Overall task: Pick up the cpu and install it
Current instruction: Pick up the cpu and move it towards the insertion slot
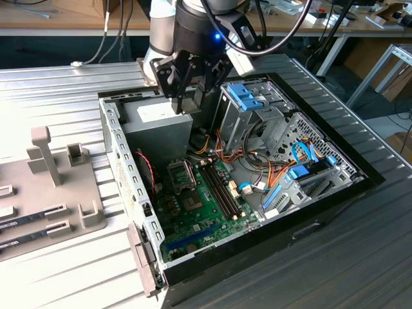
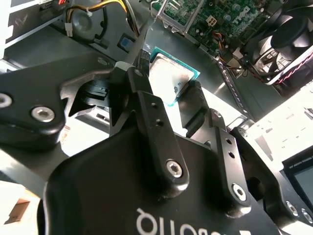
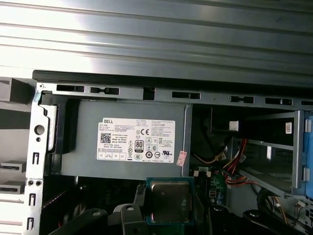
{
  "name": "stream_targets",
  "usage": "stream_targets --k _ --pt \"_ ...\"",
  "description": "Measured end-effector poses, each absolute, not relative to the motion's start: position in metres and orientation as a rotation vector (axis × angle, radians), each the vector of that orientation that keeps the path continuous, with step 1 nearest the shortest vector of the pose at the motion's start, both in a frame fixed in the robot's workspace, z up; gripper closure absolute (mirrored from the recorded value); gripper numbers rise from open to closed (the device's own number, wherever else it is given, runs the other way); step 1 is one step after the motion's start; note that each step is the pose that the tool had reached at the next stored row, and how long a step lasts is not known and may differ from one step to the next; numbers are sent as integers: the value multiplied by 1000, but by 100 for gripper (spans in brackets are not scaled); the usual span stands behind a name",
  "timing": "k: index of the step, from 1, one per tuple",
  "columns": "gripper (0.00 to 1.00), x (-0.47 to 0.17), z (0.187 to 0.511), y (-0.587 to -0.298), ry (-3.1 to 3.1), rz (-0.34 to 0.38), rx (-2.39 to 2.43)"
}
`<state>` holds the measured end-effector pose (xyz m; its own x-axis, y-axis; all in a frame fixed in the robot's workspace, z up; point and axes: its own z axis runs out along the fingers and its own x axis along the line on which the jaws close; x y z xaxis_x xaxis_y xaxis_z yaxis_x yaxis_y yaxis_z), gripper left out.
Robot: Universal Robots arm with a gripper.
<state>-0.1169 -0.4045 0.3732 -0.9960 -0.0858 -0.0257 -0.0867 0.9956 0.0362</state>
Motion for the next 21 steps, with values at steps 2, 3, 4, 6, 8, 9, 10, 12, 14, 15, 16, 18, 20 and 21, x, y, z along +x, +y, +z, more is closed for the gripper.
stream_targets --k 2,3,4,6,8,9,10,12,14,15,16,18,20,21 --pt "53 -116 373 -405 3114 58 -135" --pt "53 -115 373 -405 3114 58 -134" --pt "53 -115 373 -405 3114 58 -135" --pt "53 -114 373 -405 3114 58 -135" --pt "53 -113 372 -405 3114 58 -135" --pt "53 -112 372 -405 3114 58 -135" --pt "53 -112 372 -405 3114 58 -135" --pt "53 -111 372 -405 3114 58 -135" --pt "53 -109 371 -405 3114 58 -135" --pt "53 -109 371 -405 3114 58 -135" --pt "53 -108 371 -405 3114 58 -135" --pt "53 -107 371 -405 3114 58 -135" --pt "53 -105 371 -405 3114 58 -135" --pt "53 -104 371 -405 3114 58 -135"
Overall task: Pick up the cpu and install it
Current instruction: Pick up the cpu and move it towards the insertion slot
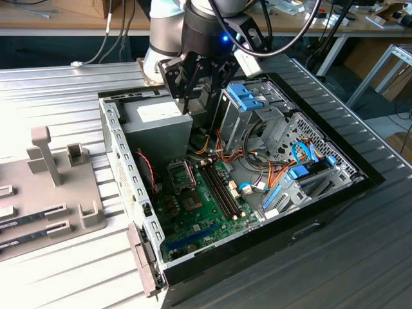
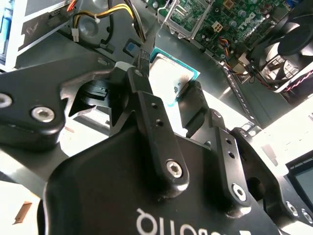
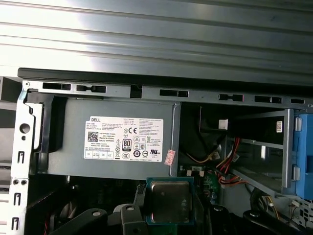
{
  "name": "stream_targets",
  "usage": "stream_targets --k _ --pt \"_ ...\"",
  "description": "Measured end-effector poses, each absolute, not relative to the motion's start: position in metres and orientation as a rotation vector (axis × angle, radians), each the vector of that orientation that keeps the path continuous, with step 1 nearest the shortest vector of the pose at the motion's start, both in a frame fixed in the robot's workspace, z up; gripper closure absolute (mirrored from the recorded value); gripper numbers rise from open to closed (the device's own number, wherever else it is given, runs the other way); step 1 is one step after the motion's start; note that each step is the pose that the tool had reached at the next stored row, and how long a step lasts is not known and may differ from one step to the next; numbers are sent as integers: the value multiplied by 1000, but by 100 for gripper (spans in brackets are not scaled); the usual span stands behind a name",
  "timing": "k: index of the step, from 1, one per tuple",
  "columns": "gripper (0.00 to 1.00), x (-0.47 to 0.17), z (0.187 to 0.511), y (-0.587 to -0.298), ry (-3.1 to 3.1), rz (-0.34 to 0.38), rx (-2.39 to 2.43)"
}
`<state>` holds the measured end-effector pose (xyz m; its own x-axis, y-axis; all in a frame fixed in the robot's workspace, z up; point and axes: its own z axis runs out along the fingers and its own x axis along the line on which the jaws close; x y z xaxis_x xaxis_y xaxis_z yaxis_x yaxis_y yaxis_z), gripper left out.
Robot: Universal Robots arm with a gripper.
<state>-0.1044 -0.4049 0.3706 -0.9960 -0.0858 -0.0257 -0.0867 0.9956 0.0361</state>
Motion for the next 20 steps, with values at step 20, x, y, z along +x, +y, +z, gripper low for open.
stream_targets --k 20 --pt "53 -94 369 -405 3114 58 -135"
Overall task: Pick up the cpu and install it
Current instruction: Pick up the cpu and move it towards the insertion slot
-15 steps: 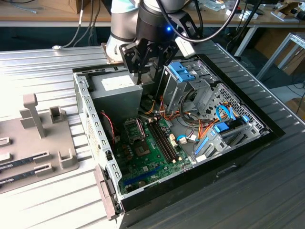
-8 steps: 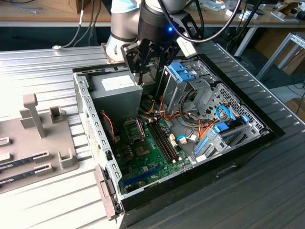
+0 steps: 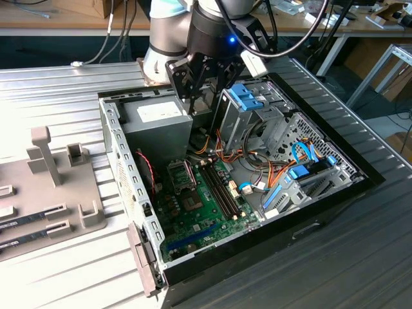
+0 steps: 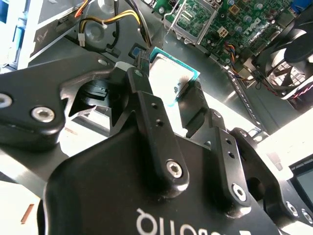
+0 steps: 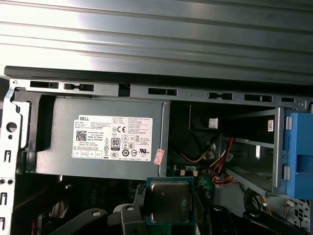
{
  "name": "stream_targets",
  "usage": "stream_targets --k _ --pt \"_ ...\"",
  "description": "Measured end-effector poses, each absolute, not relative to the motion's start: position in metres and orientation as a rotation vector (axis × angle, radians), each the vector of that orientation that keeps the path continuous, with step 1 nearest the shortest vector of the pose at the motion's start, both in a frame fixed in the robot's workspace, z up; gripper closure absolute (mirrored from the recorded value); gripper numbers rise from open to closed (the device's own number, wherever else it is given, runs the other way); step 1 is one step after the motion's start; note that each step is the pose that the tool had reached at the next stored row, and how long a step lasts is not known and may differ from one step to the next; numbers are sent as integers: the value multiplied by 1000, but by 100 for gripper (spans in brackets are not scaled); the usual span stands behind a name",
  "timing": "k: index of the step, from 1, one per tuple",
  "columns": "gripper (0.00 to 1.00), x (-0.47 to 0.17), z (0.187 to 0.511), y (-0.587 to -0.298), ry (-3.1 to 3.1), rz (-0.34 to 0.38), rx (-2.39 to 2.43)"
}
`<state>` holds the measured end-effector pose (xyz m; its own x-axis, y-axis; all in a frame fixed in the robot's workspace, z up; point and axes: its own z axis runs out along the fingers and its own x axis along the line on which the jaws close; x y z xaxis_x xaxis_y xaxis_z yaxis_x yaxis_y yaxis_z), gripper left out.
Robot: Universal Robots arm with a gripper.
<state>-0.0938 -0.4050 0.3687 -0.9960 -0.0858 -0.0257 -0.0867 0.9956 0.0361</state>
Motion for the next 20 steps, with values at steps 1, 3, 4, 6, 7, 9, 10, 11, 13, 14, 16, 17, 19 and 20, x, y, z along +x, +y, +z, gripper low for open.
stream_targets --k 1,3,4,6,7,9,10,11,13,14,16,17,19,20 --pt "53 -93 369 -405 3114 58 -135" --pt "53 -92 368 -405 3114 58 -135" --pt "53 -92 368 -405 3114 58 -135" --pt "53 -91 368 -405 3114 58 -135" --pt "53 -90 368 -405 3114 58 -135" --pt "53 -89 368 -405 3114 58 -135" --pt "53 -88 368 -405 3114 58 -135" --pt "53 -87 368 -405 3114 58 -135" --pt "53 -87 367 -405 3114 58 -134" --pt "53 -86 367 -405 3114 58 -134" --pt "53 -85 367 -405 3114 58 -135" --pt "53 -84 367 -405 3114 58 -135" --pt "53 -82 366 -407 3114 58 -135" --pt "53 -81 366 -407 3114 58 -135"
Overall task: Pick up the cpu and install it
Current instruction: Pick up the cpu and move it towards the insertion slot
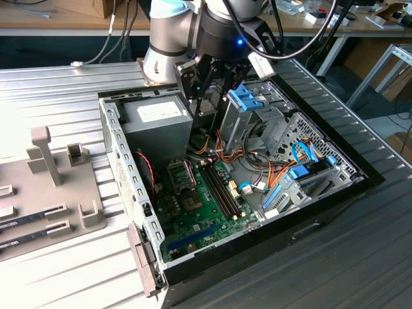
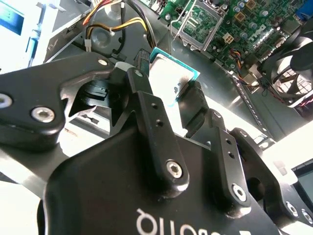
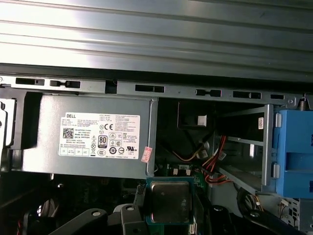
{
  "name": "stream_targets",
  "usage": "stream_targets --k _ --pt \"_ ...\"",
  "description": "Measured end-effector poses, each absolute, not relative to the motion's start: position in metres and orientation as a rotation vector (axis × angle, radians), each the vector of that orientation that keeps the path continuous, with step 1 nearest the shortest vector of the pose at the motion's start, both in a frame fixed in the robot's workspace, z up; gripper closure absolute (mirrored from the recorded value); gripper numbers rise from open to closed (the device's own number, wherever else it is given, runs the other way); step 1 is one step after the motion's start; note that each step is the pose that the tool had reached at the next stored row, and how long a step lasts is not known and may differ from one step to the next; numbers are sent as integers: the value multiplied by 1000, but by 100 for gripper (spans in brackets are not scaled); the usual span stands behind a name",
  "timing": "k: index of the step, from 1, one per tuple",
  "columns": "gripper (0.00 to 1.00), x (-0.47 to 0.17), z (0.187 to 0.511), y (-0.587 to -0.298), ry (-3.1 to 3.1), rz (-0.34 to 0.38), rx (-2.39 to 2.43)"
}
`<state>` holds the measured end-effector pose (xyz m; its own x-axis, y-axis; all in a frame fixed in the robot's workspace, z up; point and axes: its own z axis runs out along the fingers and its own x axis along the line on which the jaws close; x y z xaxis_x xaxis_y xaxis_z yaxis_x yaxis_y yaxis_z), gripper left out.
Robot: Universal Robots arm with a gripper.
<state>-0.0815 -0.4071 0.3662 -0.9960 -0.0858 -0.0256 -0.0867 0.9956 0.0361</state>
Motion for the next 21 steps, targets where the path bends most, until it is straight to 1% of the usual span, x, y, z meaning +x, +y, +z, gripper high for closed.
stream_targets --k 7,15,18,21 --pt "53 -79 365 -416 3114 58 -135" --pt "53 -78 362 -419 3114 58 -135" --pt "53 -77 353 -430 3114 58 -135" --pt "53 -77 351 -433 3114 58 -135"
